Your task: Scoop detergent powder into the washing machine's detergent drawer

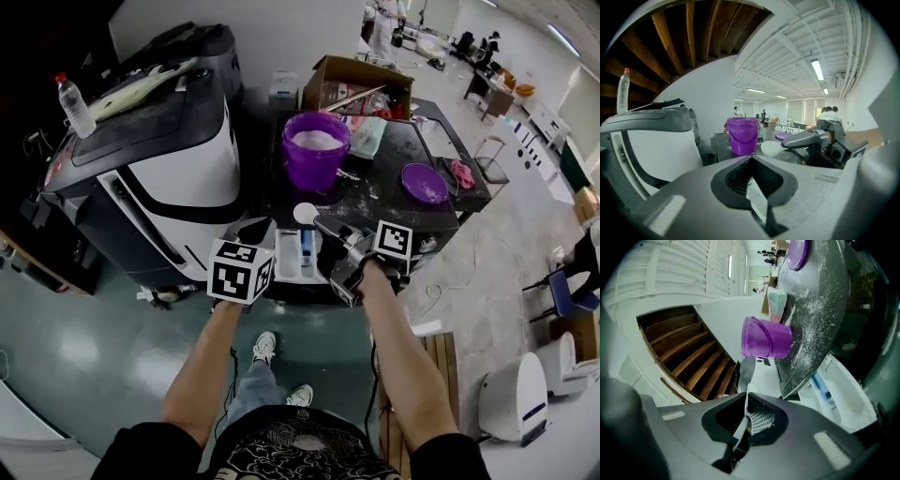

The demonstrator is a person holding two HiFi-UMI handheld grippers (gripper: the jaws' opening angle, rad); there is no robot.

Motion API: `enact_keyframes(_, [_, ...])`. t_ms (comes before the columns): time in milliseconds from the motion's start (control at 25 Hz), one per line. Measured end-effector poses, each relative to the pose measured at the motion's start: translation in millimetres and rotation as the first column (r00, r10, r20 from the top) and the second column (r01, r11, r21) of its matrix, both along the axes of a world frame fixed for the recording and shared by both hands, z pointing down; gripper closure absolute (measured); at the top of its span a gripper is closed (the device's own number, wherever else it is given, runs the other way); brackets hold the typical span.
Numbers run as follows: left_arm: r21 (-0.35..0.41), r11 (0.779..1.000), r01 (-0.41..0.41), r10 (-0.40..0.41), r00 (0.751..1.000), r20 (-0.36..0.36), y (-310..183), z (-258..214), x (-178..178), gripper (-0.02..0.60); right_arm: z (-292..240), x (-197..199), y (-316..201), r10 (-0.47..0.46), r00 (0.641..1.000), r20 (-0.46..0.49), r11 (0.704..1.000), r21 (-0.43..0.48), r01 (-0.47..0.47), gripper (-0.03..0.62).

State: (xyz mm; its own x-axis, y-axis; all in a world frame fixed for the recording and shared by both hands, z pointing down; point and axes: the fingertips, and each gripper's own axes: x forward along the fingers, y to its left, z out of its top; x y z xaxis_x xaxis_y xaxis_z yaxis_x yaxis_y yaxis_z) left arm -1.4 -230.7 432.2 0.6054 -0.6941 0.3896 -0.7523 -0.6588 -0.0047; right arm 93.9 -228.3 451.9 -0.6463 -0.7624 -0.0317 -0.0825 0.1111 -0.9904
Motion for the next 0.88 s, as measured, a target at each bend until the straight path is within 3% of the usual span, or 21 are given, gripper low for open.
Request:
enact_keyframes(680, [-0.05, 0.999, 0.01, -0.009, 1.0, 0.019, 15, 32, -13, 0.58, 47, -18, 13, -0.132, 0.964, -0.232, 0.991, -0.027, 0.129, 0.559])
enact_keyframes(880, [-0.066, 0.998, 0.008, -0.007, 1.0, 0.028, 18, 40, -15, 0.58, 60, -24, 16, -0.182, 0.93, -0.32, 0.983, -0.058, 0.172, 0.56])
